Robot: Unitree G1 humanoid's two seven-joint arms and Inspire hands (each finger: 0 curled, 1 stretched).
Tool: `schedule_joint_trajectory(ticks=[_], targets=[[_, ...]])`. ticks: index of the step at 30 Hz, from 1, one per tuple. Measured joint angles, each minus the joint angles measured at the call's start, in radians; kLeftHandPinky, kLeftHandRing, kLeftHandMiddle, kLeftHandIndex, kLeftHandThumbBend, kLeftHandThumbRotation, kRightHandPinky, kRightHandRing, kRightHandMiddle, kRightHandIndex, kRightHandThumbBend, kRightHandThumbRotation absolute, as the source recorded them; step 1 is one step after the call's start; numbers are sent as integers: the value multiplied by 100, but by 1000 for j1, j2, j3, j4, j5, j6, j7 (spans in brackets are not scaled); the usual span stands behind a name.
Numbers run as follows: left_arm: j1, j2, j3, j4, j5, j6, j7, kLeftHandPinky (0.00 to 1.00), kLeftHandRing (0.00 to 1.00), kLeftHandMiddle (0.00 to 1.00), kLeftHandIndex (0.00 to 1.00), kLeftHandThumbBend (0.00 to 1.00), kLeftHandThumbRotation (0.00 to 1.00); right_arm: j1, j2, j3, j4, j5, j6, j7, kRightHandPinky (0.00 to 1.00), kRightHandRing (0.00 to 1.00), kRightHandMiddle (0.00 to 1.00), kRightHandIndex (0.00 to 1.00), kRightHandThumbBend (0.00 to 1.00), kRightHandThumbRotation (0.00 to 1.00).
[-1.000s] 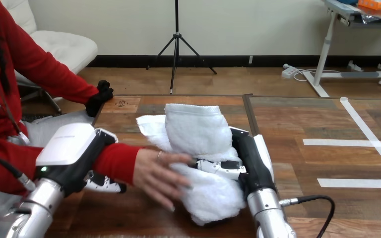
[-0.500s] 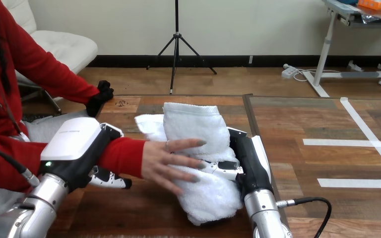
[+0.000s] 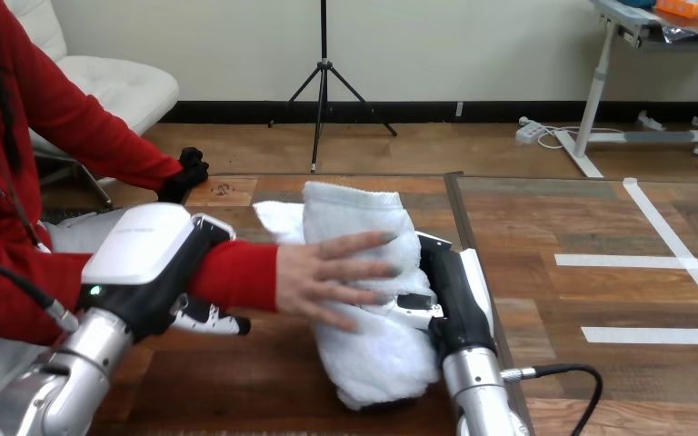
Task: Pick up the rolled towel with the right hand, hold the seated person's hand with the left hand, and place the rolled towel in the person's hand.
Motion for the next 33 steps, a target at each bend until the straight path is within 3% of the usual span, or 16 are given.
schedule_joint_trajectory(ticks=[11, 33], targets=[[-27, -12, 0, -6, 0, -3, 1, 27, 29, 34, 35, 83, 0, 23, 6, 5, -87, 0, 7, 2, 25, 30, 42, 44, 79, 0], [-38, -21, 1, -7, -2, -55, 3, 28, 30, 35, 36, 81, 0, 116, -7, 40, -311, 2, 79, 14, 25, 30, 43, 44, 78, 0]])
